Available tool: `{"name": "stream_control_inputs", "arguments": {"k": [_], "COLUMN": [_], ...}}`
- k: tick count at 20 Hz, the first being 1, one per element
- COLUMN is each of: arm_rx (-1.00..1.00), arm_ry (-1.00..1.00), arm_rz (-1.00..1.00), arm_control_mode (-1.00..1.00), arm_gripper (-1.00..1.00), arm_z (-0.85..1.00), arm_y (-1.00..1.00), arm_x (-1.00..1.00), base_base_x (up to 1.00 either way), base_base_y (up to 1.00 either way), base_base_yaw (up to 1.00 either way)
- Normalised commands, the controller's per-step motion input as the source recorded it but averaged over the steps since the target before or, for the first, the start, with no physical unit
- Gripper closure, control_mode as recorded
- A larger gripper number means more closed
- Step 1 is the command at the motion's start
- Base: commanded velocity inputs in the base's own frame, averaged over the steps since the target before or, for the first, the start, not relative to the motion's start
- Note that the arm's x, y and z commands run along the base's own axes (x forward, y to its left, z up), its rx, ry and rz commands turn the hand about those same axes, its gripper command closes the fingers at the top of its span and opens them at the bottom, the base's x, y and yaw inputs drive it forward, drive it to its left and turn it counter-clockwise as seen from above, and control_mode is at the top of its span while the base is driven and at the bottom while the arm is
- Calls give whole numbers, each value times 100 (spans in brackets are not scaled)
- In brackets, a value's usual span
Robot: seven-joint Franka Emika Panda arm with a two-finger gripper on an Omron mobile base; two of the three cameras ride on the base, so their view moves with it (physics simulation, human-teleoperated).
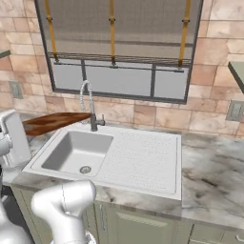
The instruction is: Move the cutting board and knife to the sink. Then move spray from the cabinet to the counter.
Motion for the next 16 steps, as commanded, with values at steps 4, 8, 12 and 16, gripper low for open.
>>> {"name": "stream_control_inputs", "arguments": {"k": [4,8,12,16], "arm_rx": [0,0,0,0], "arm_ry": [25,30,24,9], "arm_rz": [-18,-23,-23,-25], "arm_control_mode": [-100,-100,-100,-100], "arm_gripper": [100,100,100,100], "arm_z": [-20,-29,-33,-26], "arm_y": [9,18,31,45], "arm_x": [0,6,45,57], "base_base_x": [0,0,0,0], "base_base_y": [0,0,0,0], "base_base_yaw": [0,0,0,0]}}
